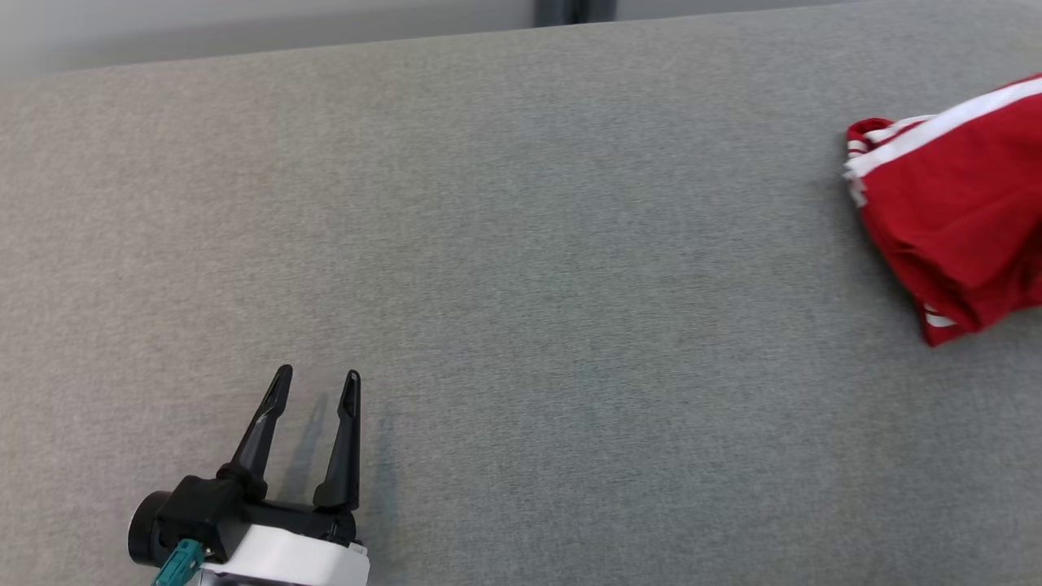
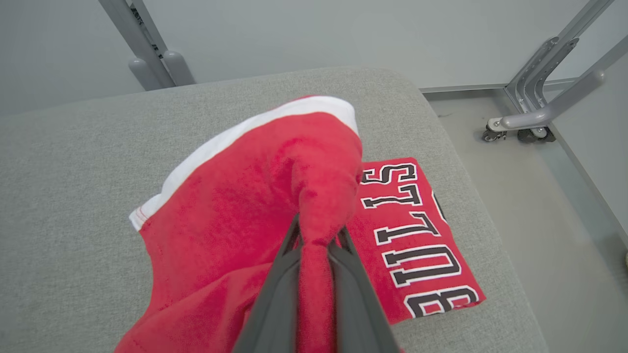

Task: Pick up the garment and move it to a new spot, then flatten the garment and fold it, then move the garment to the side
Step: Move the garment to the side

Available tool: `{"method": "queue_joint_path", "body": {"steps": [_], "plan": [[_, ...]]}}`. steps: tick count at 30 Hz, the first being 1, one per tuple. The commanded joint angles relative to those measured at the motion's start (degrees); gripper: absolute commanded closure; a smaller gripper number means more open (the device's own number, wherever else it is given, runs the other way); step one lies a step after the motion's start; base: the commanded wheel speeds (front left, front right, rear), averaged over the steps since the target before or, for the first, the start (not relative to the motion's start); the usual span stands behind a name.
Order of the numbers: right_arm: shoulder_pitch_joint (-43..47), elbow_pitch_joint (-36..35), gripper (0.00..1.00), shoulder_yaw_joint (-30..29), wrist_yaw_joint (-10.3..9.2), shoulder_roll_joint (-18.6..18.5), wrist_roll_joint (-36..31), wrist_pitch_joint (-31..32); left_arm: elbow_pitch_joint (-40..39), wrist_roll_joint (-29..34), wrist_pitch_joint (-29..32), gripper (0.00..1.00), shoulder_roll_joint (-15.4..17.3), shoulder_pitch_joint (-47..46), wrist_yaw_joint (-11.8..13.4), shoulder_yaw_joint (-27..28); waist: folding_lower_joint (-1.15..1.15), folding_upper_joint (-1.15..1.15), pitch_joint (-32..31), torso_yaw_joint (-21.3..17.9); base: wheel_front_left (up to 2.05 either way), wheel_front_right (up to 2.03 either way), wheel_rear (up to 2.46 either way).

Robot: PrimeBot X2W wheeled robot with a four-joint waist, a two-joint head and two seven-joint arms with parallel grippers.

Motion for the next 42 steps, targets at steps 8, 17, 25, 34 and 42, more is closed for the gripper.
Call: {"method": "queue_joint_path", "body": {"steps": [8, 17, 25, 34, 42], "plan": [[-0.01, 5.15, 0.00, -5.01, 0.01, -1.43, -15.66, -5.98, -0.08, -0.85, -0.08, 0.00, 0.20, 0.43, 0.81, 0.25, 0.00, 0.00, 0.11, 3.11, 0.00, 0.00, 0.00], [4.58, -7.70, 0.00, -4.83, 0.01, 3.94, -15.52, -18.18, -0.75, -1.84, -0.08, 0.00, 0.21, 3.11, 1.92, 1.00, 0.00, 0.00, -5.08, 1.98, 0.00, 0.00, 0.00], [21.94, -26.91, 0.00, -1.26, 0.01, 9.41, -11.19, -29.91, -0.57, -2.77, -0.09, 0.00, 0.24, 7.76, 3.05, 3.13, 0.00, 0.00, -13.03, 2.22, 0.00, 0.00, 0.00], [43.70, -30.63, 0.00, -1.45, 0.01, 19.56, -14.01, -42.44, -0.20, -2.48, -0.09, 0.00, 0.21, 12.11, 3.11, 4.90, 0.00, 0.00, -17.24, 5.30, 0.00, 0.00, 0.00], [51.42, -24.27, 0.00, -4.04, 0.00, 24.64, -21.98, -46.65, 1.09, -2.21, -0.09, 0.00, 0.22, 13.01, 2.35, 5.52, 0.00, 0.00, -17.93, 6.75, 0.00, 0.00, 0.00]]}}
